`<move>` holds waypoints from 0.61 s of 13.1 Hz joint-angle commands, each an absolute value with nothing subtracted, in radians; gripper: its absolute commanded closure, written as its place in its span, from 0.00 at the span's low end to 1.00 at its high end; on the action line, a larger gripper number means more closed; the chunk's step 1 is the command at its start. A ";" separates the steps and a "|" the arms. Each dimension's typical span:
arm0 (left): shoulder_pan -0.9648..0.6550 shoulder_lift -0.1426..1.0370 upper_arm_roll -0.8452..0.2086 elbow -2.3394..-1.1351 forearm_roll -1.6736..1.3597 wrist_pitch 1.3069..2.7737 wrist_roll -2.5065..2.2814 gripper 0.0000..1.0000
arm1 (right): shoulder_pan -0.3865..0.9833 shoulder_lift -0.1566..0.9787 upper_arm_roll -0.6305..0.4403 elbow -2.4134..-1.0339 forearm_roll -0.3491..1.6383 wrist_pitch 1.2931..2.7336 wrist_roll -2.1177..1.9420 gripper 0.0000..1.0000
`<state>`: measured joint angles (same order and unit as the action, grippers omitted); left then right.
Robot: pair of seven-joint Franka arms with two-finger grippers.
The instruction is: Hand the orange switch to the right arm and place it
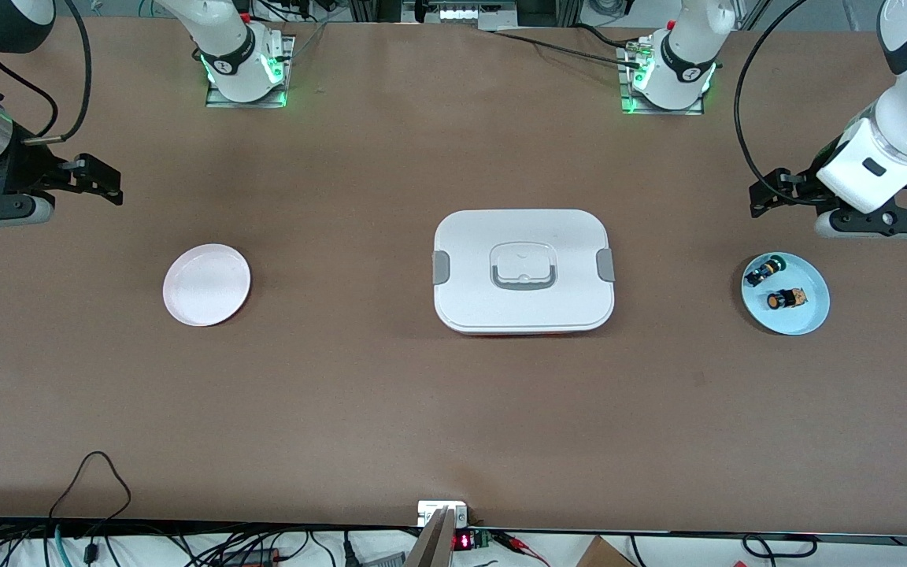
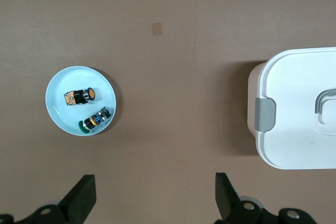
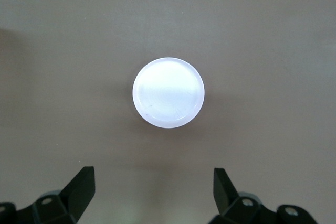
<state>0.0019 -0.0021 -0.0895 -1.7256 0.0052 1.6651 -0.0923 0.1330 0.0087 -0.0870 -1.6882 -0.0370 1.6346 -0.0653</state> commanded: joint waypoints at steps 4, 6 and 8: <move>-0.006 0.015 -0.086 -1.690 0.029 1.640 -0.087 0.00 | 0.140 0.015 -0.094 -1.666 -0.032 1.614 -0.061 0.00; -0.006 0.015 -0.086 -1.689 0.029 1.638 -0.090 0.00 | 0.140 0.015 -0.094 -1.664 -0.032 1.614 -0.061 0.00; -0.006 0.017 -0.087 -1.687 0.029 1.602 -0.103 0.00 | 0.137 0.015 -0.095 -1.661 -0.032 1.614 -0.061 0.00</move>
